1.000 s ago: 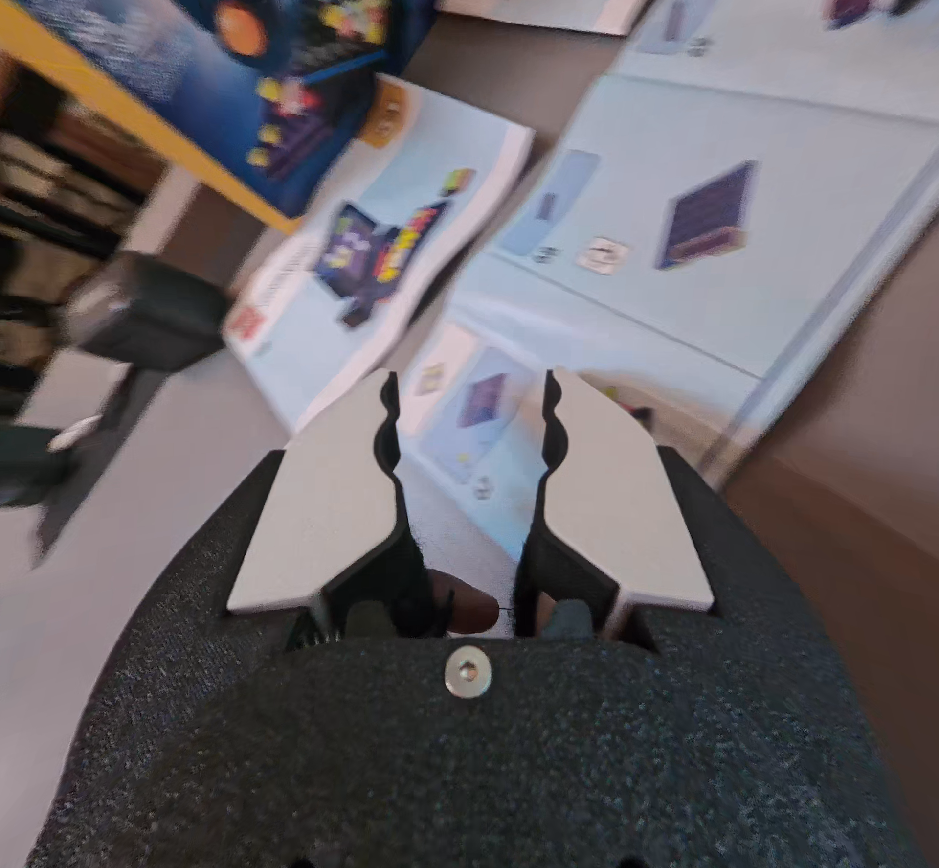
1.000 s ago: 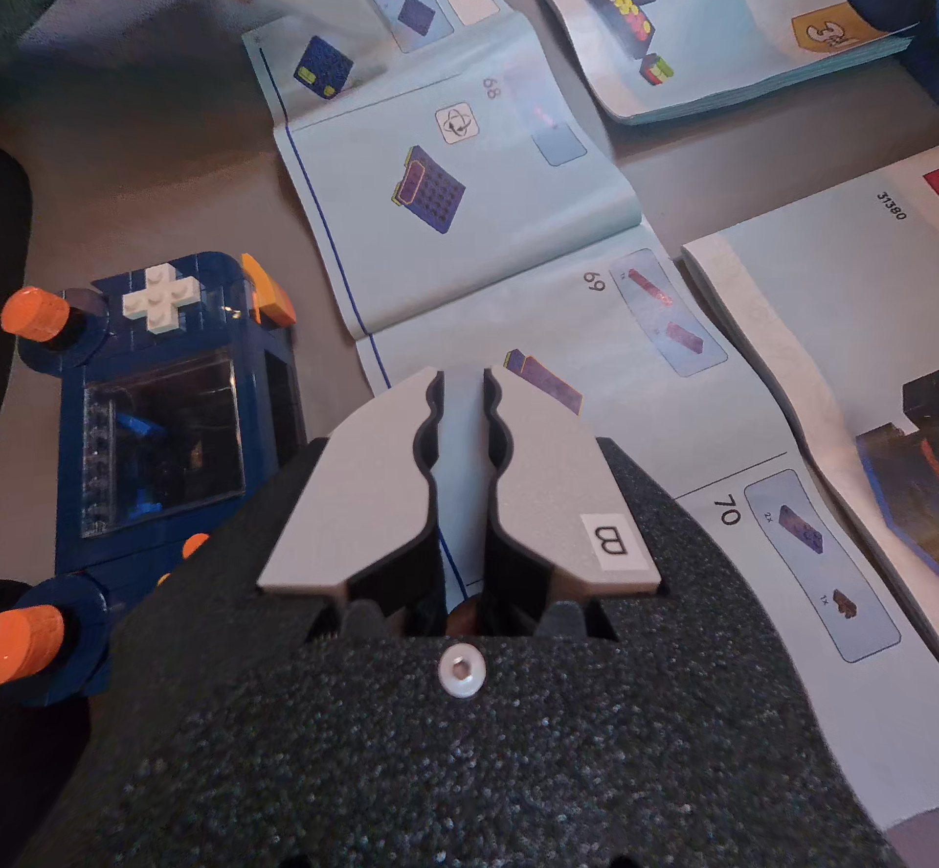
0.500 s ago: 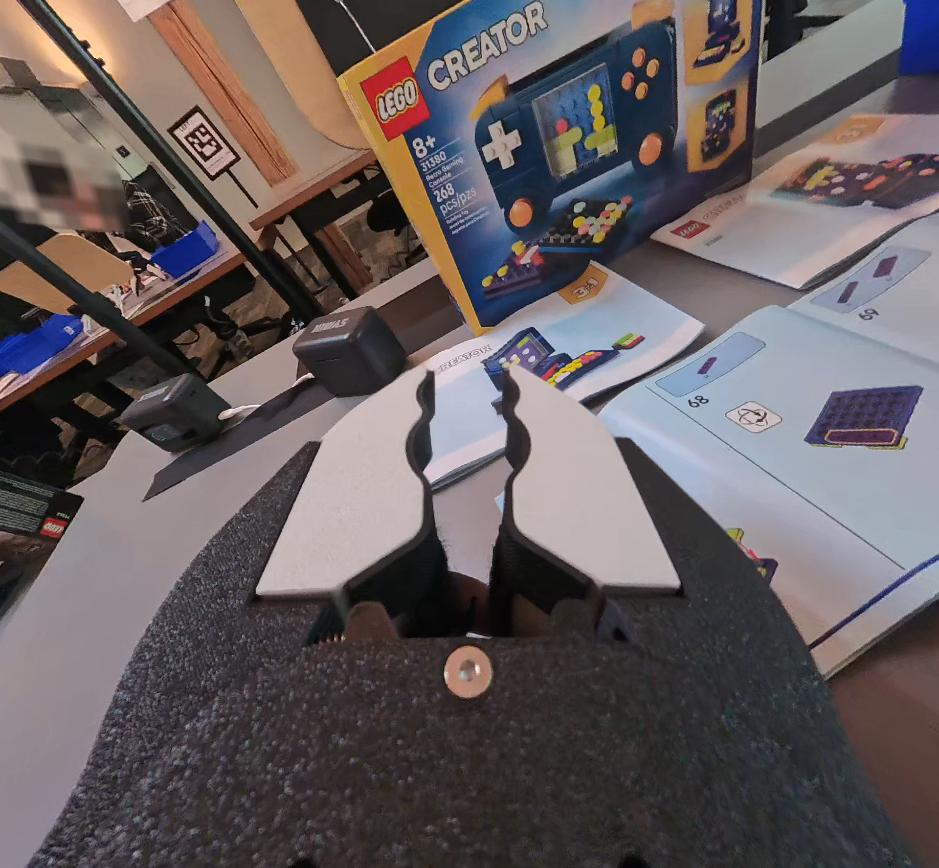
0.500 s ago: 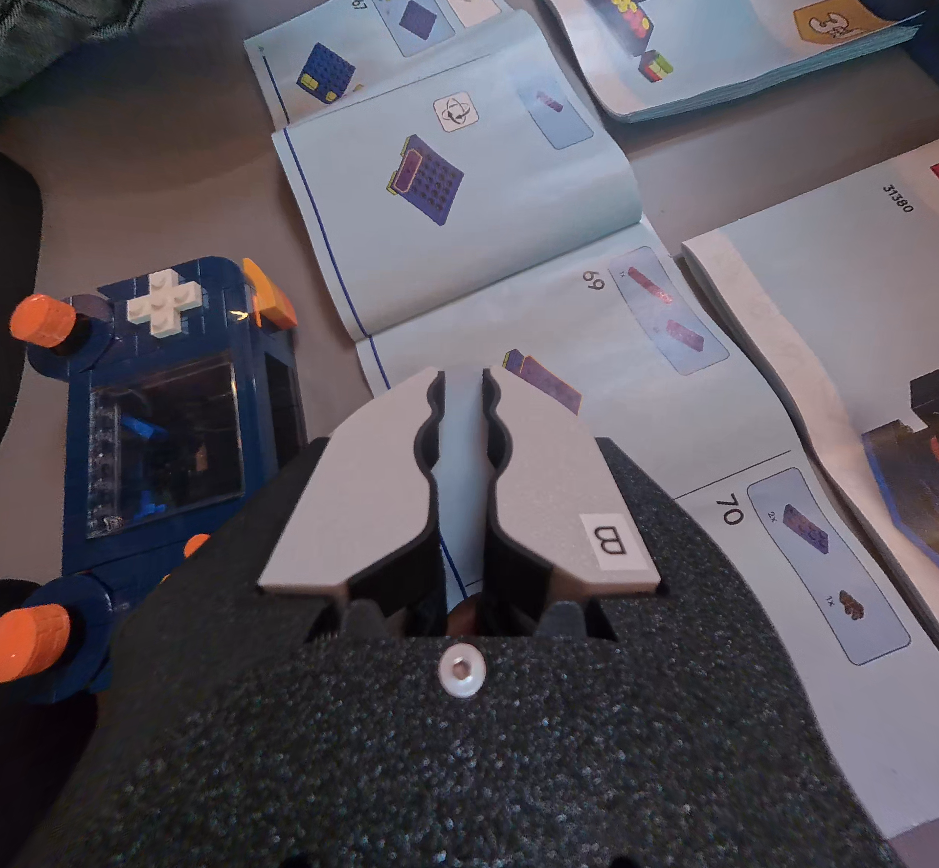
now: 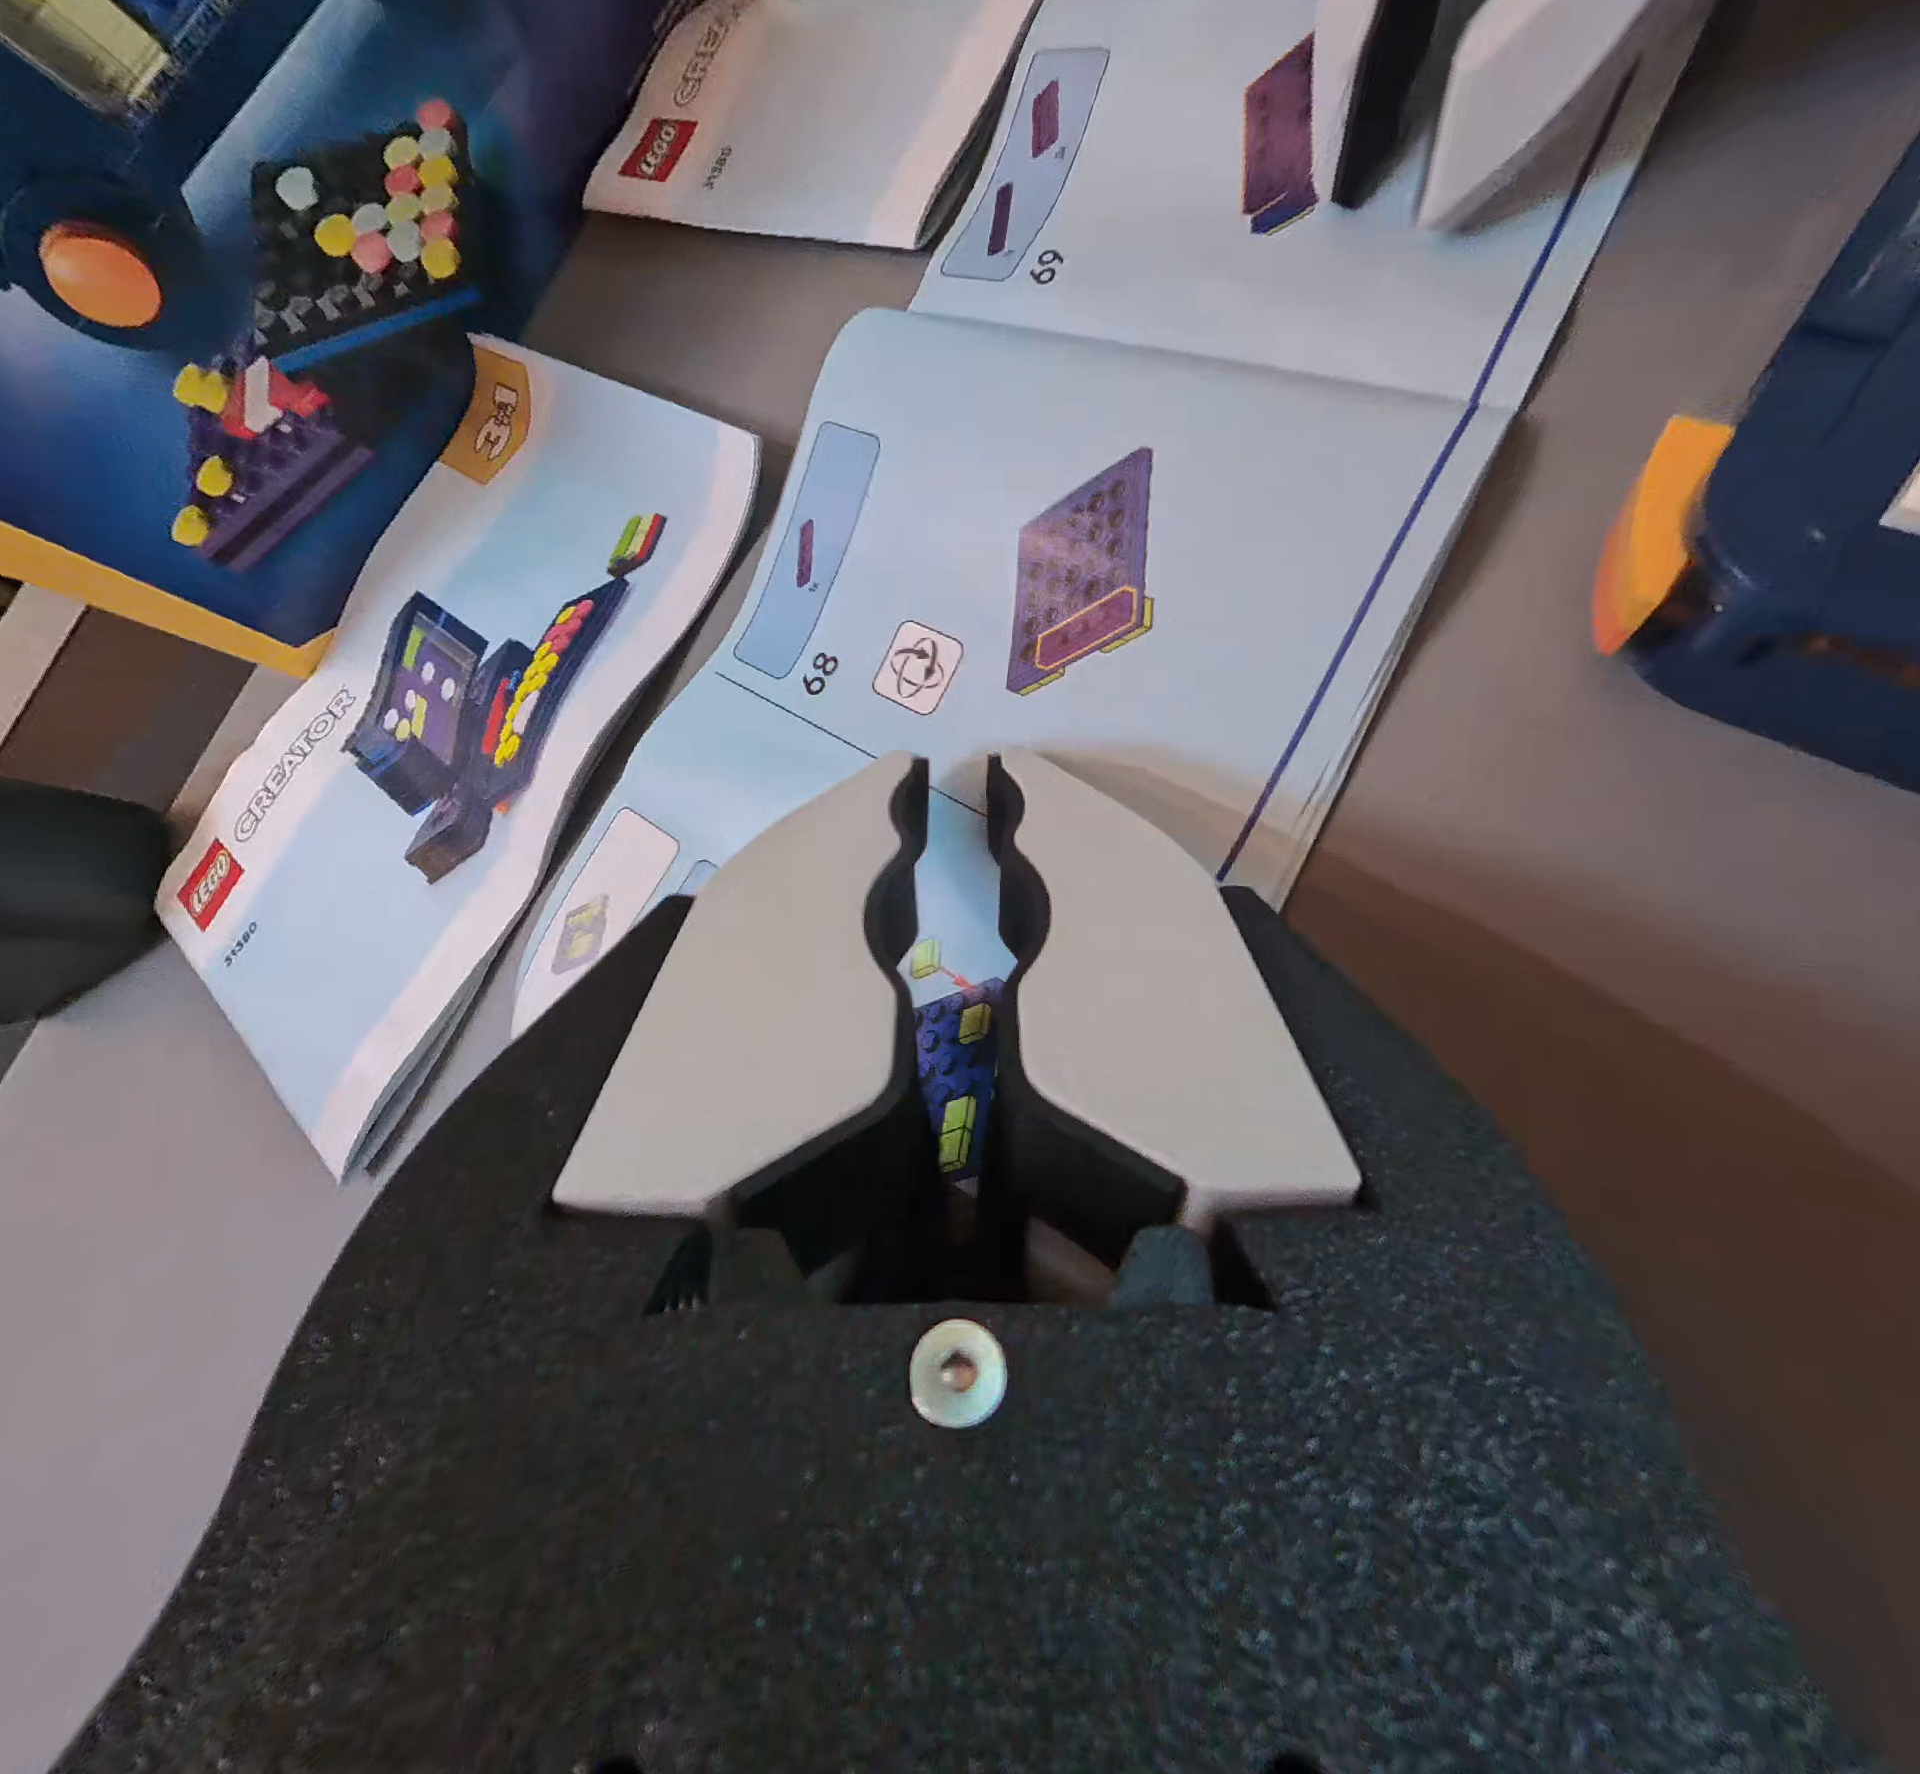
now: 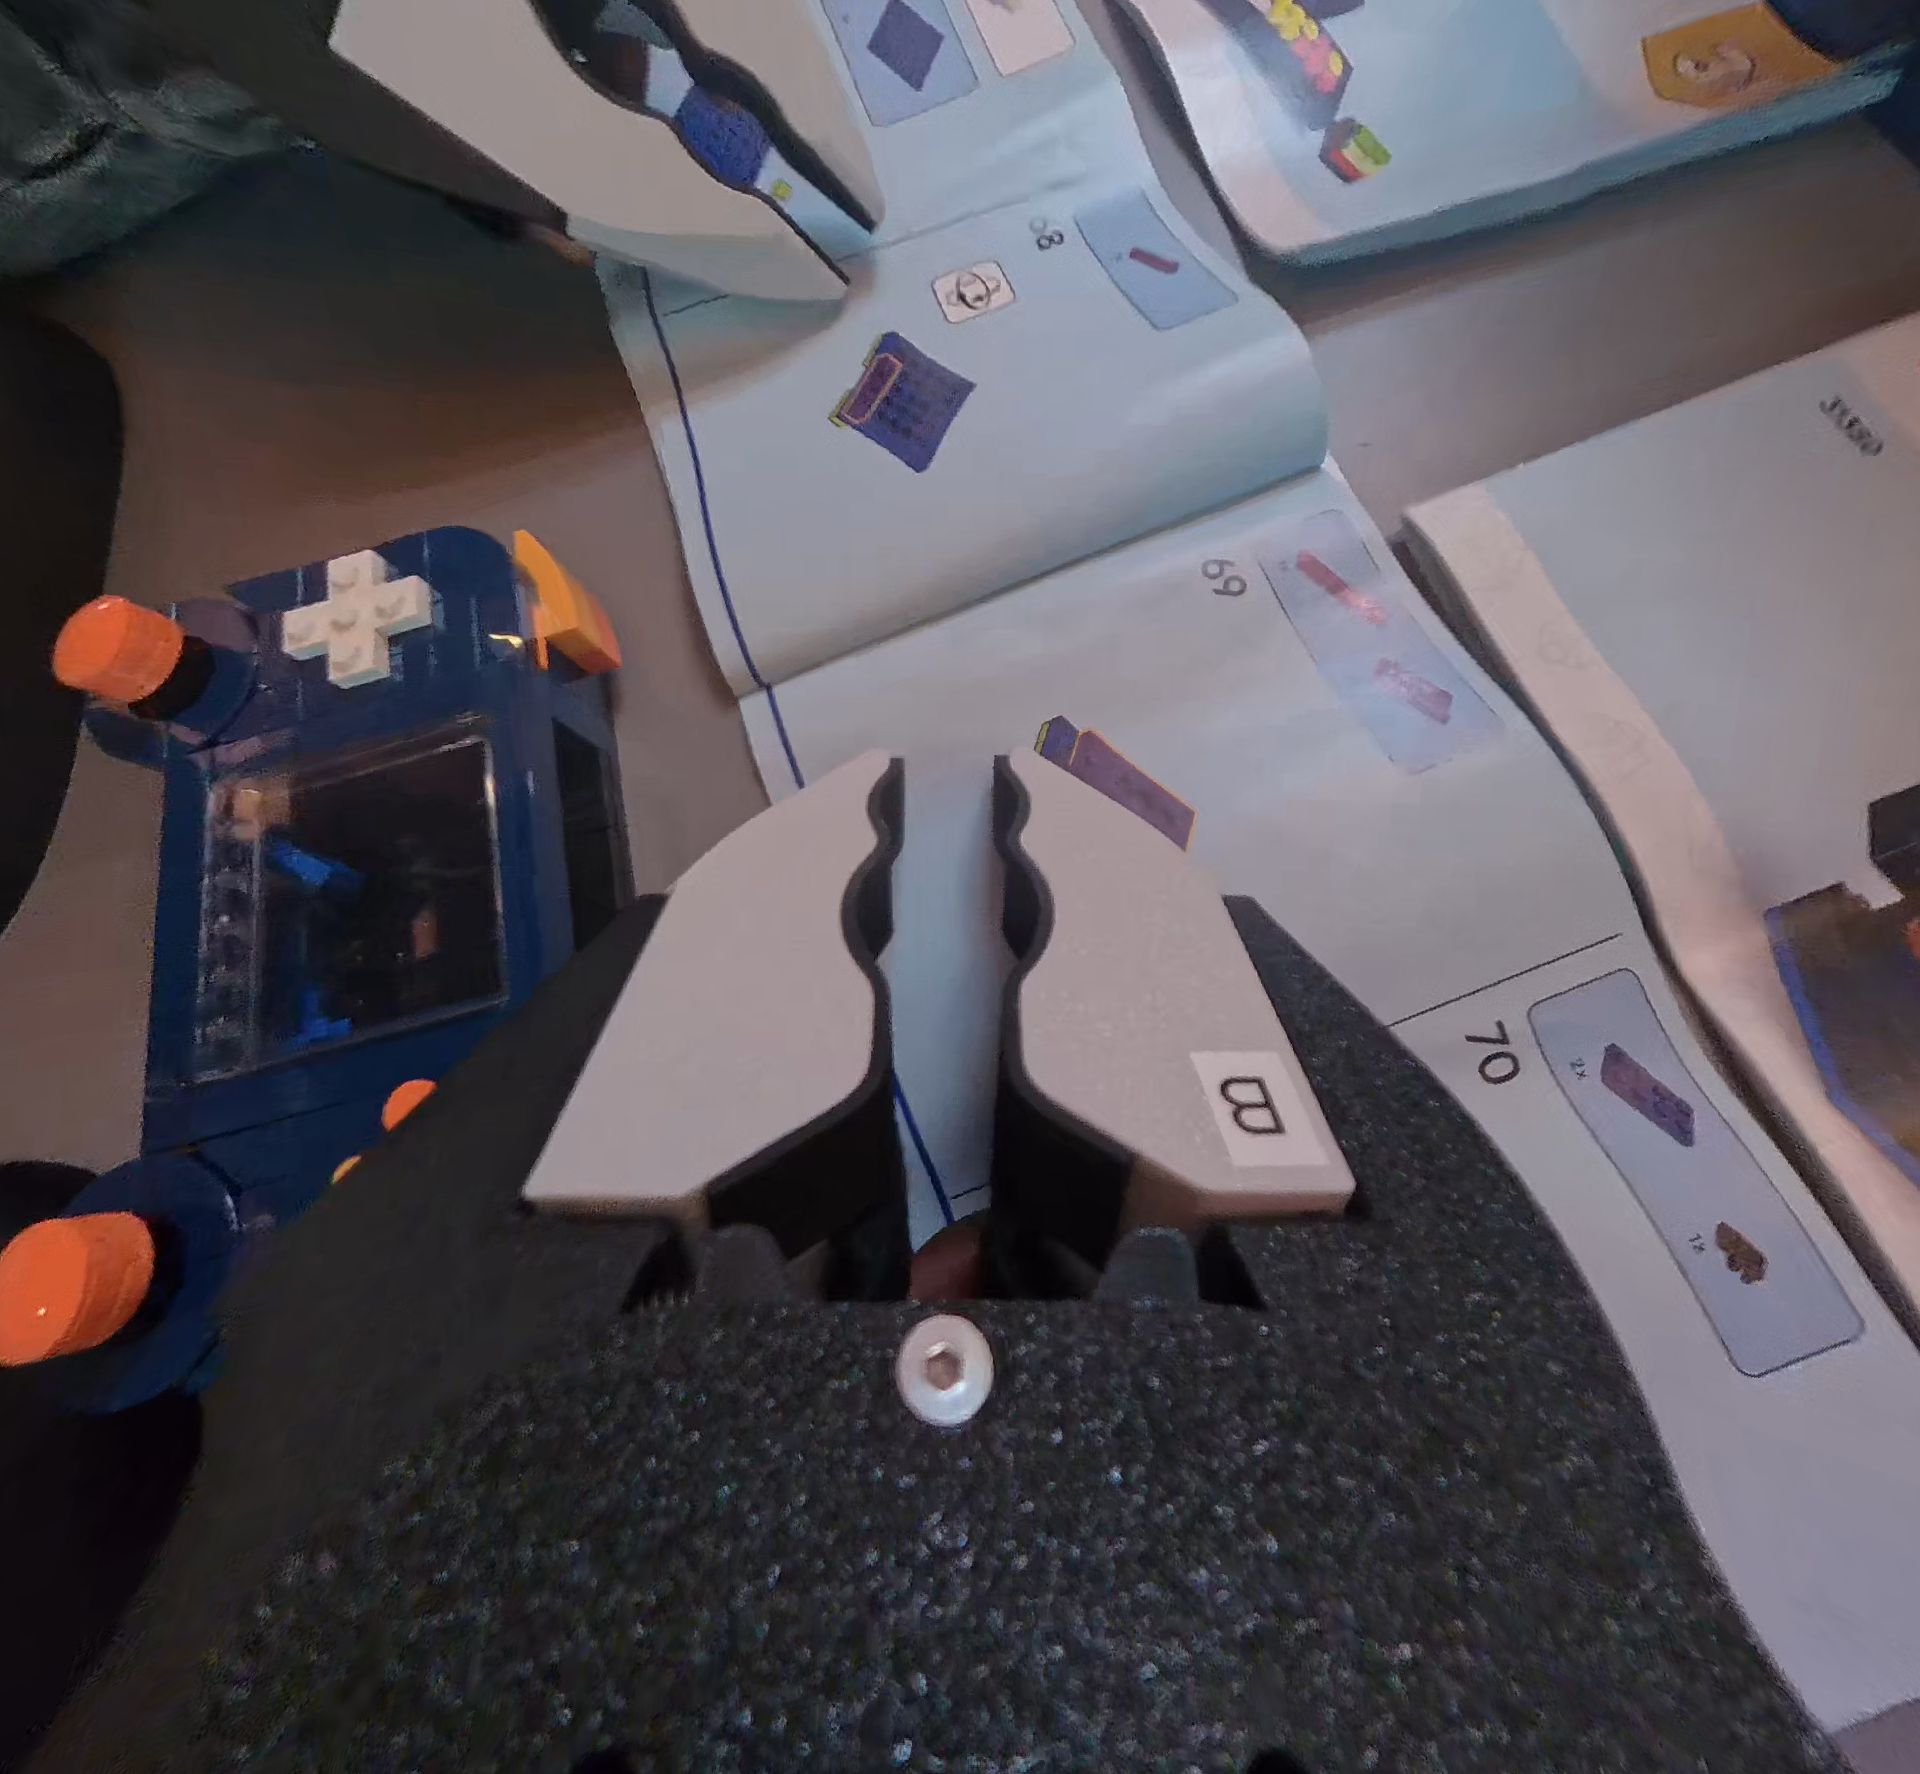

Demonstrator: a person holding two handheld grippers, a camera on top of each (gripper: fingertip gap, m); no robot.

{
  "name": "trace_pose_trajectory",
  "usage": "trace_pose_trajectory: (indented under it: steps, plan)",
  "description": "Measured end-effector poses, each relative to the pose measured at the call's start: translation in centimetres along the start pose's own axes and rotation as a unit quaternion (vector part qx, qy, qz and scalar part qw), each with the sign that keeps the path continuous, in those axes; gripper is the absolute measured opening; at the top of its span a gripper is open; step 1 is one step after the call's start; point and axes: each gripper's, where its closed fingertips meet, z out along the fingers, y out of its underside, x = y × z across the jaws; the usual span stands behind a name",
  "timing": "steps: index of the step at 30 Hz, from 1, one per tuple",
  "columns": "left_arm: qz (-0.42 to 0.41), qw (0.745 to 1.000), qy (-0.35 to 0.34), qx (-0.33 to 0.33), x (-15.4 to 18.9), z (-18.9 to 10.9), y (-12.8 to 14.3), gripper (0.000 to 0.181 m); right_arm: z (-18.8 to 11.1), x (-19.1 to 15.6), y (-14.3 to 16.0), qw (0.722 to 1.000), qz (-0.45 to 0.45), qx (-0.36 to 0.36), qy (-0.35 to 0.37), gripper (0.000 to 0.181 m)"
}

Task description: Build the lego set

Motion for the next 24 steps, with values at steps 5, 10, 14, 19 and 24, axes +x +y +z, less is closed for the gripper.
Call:
trace_pose_trajectory:
  steps: [5,10,14,19,24]
  plan:
    - [-0.031,0.999,-0.018,0.014,-0.9,-0.2,-0.2,0.023,-8.7,-0.9,-8.3,0.975,-0.042,0.208,0.064,0.035]
    - [-0.077,0.989,-0.004,0.126,-1.7,-4.4,-4.0,0.053,-21.1,-5.2,-9.4,0.933,-0.090,0.320,0.135,0.100]
    - [-0.086,0.951,0.193,0.227,4.8,-9.7,-7.1,0.075,-18.1,-7.8,-0.7,0.978,-0.065,0.188,0.068,0.108]
    - [-0.036,0.967,0.231,0.105,10.6,-7.1,-4.1,0.087,-9.4,-9.7,5.8,0.999,-0.038,0.005,-0.001,0.123]
    - [-0.039,0.971,0.231,0.051,12.5,-4.3,-3.3,0.086,-5.4,-9.1,5.4,0.999,-0.030,-0.034,-0.030,0.115]
